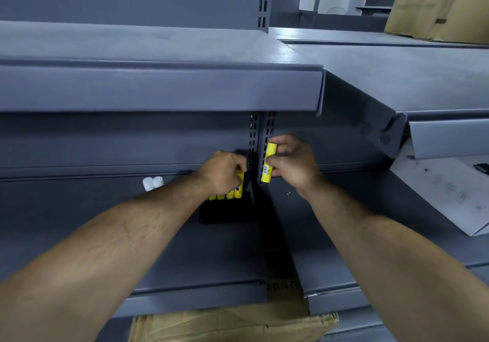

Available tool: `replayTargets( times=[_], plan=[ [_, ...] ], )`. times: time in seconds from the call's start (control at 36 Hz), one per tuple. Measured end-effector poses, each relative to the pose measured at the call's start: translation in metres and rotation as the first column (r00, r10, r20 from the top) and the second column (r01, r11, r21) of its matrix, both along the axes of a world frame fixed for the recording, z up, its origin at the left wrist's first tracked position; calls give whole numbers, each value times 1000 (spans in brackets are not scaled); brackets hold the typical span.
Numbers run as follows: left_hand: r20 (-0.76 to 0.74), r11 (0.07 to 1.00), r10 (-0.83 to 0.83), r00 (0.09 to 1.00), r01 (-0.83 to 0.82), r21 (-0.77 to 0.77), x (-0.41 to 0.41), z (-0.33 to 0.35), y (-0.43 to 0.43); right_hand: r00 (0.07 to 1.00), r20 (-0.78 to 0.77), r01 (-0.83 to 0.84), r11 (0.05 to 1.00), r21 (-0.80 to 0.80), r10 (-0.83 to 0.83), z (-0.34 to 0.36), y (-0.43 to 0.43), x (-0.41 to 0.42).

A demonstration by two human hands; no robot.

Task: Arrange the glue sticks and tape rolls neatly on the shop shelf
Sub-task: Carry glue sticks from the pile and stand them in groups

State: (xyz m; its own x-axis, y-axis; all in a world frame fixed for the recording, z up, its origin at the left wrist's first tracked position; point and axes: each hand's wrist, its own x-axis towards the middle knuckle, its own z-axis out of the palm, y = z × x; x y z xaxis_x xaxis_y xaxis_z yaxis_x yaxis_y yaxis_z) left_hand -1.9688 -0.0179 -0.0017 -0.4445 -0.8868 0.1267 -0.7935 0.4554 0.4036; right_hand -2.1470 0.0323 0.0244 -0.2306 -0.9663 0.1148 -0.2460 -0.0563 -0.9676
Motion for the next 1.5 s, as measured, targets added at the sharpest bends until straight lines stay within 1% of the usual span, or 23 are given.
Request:
replayTargets(
  times=[0.25, 0.47, 0.64, 0.75, 0.89, 1.0, 1.08, 1.22, 1.33, 1.5],
  plan=[
    [-53, 999, -30, 998, 31, 12, 4, -1, -4, 1000, 3, -6, 1000, 16, 6, -9, -1, 6],
    [-38, 999, -49, 998, 49, -7, 14, -1, -4, 999, -24, -30, 999, 15, 30, -12, -10, 15],
    [25, 998, -44, 999, 45, -32, 11, -6, 0, 998, -63, -16, 1000, 19, 18, -19, -16, 23],
    [61, 999, -42, 997, 44, -30, 11, -6, -1, 993, -122, 4, 1000, 10, -3, -25, -18, 26],
    [104, 999, 0, 995, 4, -44, 10, -5, 0, 988, -156, 16, 1000, -11, -18, -29, -15, 25],
    [83, 998, 17, 996, -12, -55, 12, -5, -1, 990, -137, 17, 1000, -10, -18, -30, -13, 26],
    [67, 999, 8, 998, -5, -45, 12, -4, -1, 987, -162, -4, 1000, -11, 2, -33, -14, 30],
    [22, 999, -35, 999, 34, 33, 17, 1, -1, 981, -190, -39, 999, 25, 43, -38, -23, 35],
    [2, 997, -43, 999, 43, 62, 21, 3, -2, 973, -225, -42, 999, 32, 48, -42, -28, 36],
    [-17, 997, -44, 999, 45, 57, 21, 2, -1, 962, -267, -54, 997, 55, 66, -48, -28, 36]
  ],
)
